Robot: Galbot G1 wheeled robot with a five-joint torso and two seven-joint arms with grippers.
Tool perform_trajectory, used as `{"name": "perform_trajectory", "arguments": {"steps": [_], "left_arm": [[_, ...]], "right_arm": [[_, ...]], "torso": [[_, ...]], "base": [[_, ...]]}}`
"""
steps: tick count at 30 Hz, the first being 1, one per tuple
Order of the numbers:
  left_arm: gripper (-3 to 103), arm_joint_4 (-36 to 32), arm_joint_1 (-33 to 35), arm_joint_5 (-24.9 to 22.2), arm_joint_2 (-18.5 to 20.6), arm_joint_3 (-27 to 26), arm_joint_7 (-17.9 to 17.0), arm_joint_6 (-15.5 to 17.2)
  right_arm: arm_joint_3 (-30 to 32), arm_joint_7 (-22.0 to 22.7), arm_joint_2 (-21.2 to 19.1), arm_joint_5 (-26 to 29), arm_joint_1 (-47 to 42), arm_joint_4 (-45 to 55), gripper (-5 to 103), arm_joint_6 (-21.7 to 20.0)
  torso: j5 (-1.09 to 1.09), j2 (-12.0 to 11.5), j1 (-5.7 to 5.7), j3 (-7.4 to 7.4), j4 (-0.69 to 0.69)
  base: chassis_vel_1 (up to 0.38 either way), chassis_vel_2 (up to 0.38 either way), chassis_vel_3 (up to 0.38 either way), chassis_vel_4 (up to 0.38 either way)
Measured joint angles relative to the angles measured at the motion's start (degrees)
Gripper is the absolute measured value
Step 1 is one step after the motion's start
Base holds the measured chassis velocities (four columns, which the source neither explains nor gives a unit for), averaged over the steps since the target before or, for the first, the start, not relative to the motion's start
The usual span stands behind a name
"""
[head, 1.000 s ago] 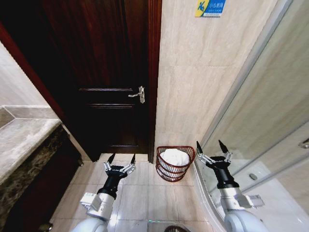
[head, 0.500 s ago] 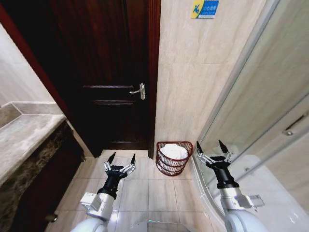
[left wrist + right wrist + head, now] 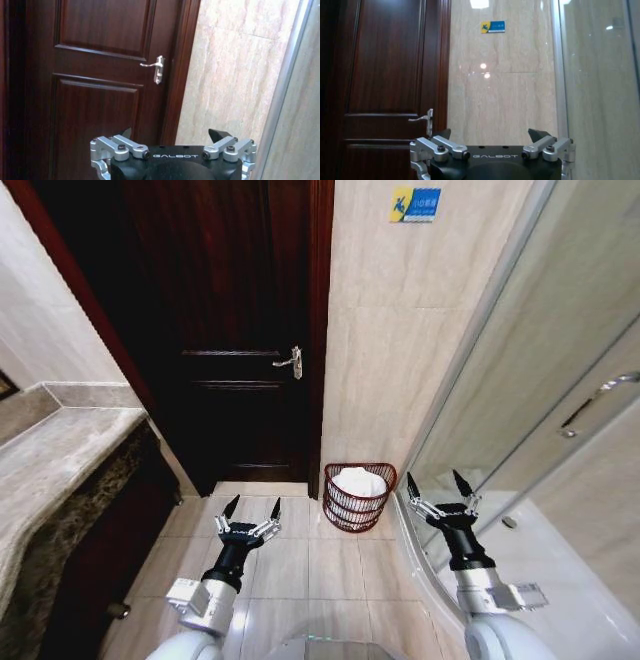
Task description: Discard the used towel into the hamper.
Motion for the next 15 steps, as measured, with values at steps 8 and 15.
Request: {"name": "perform_trajectory", "arguments": {"steps": [8, 15], "left_arm": [[100, 0.00, 0.00, 0.00, 0.00, 0.00, 0.00, 0.00], [100, 0.00, 0.00, 0.00, 0.00, 0.00, 0.00, 0.00]], "right_arm": [[0.00, 0.00, 0.00, 0.00, 0.00, 0.00, 100, 0.00], [0.00, 0.00, 0.00, 0.00, 0.00, 0.00, 100, 0.00]], "torso": [[-0.01, 0.00, 0.00, 0.00, 0.00], [0.00, 0.00, 0.00, 0.00, 0.00]], "base": [[0.096, -0.095, -0.089, 0.101], [0.098, -0.105, -0.098, 0.085]]}}
